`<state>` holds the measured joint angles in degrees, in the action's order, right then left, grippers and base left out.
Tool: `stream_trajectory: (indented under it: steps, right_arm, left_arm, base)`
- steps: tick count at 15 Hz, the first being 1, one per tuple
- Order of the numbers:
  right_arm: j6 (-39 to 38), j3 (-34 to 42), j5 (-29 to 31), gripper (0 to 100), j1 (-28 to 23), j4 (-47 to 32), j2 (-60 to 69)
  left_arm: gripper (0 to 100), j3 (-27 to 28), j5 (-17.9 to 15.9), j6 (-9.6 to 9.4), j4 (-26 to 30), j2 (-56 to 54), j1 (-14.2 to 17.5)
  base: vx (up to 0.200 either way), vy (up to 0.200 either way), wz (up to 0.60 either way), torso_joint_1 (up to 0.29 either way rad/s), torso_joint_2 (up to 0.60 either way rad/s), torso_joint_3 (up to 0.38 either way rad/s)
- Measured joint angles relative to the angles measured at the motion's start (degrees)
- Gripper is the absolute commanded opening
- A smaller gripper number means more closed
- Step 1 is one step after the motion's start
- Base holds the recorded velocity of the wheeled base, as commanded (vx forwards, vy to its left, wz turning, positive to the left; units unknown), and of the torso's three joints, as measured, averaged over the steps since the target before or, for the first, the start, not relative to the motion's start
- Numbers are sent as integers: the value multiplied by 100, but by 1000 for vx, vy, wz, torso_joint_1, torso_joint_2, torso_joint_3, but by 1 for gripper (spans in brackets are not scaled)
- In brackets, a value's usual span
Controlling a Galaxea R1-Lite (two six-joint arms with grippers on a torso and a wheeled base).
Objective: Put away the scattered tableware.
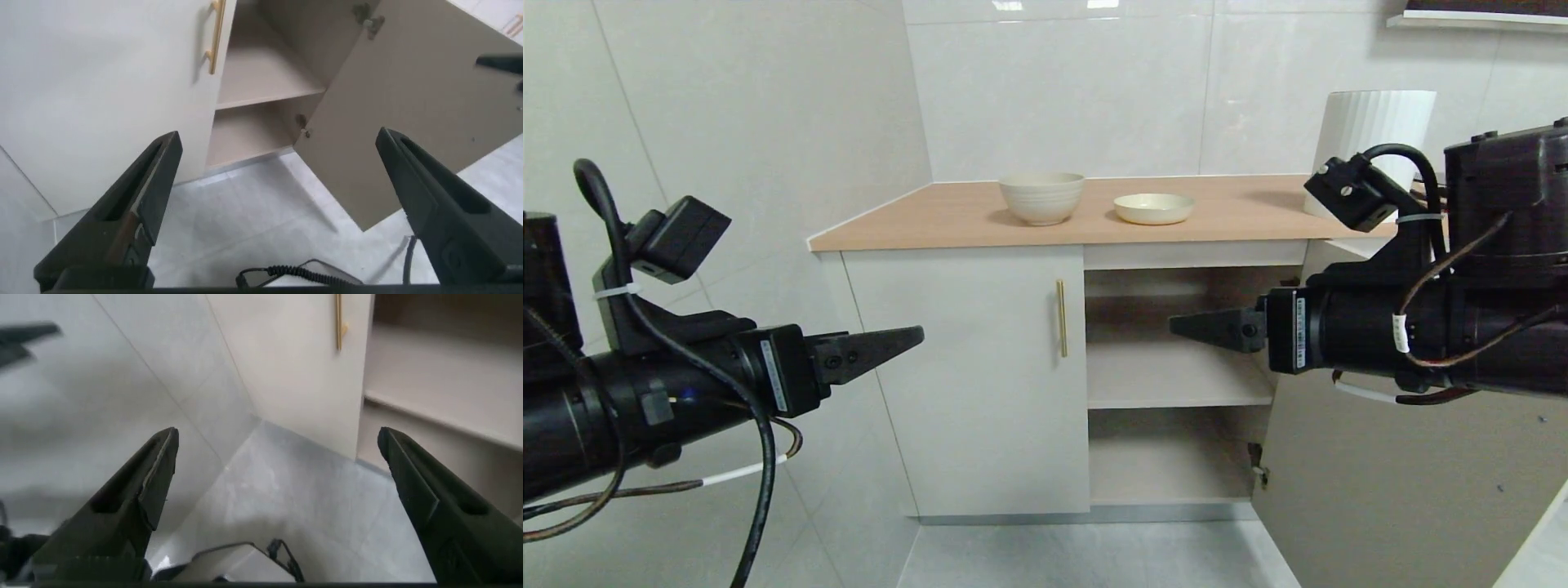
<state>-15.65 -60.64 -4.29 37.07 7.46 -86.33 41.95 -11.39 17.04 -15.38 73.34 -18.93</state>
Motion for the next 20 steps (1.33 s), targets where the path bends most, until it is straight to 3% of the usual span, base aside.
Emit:
stream_trajectory:
  steps: [7,10,13,20]
  right_arm:
    - [-347,-149,299,100,5,-65,180]
    - [-343,-289,262,100,11,-697,288]
    - [-347,-367,255,100,16,-812,364]
    - [-332,-185,49,100,20,-762,633]
  left_arm:
    - [100,11,-2,-22,48,-44,6]
    - [100,6,-10,-16,39,-22,2]
    - [100,13,-11,-11,37,6,41]
    - [100,16,-22,-10,22,-16,57]
  base:
    - [200,0,0,4,-2,3]
    - [200,0,0,4,4,1]
    - [200,0,0,-1,5,1]
    - [0,0,0,0,0,0]
